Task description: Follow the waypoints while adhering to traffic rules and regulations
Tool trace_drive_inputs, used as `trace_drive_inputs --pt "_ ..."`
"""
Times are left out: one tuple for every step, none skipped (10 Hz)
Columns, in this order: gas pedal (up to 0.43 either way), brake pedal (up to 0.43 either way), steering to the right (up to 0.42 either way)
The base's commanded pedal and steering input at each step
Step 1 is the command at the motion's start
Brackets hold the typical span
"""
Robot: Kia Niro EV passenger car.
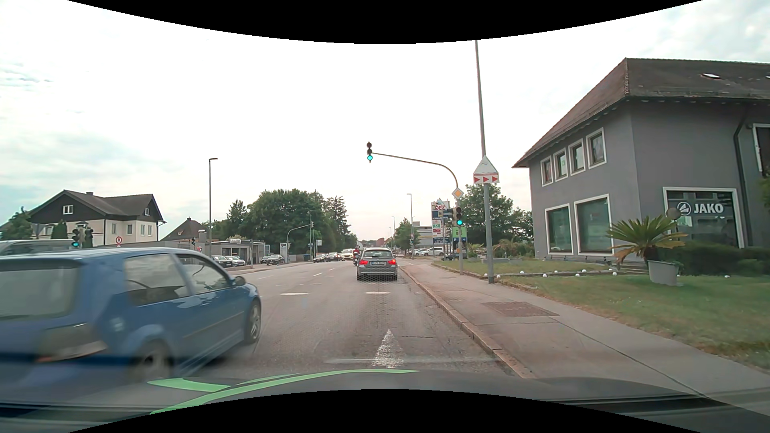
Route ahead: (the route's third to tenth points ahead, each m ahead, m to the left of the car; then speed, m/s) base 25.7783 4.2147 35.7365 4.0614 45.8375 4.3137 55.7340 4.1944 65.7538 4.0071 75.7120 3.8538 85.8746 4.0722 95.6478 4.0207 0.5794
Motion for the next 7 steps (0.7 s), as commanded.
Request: trace_drive_inputs --pt "0.118 0.000 0.001" --pt "0.138 0.000 0.001" --pt "0.169 0.000 0.001" --pt "0.177 0.000 0.001" --pt "0.189 0.000 0.001" --pt "0.197 0.000 0.000" --pt "0.220 0.000 -0.003"
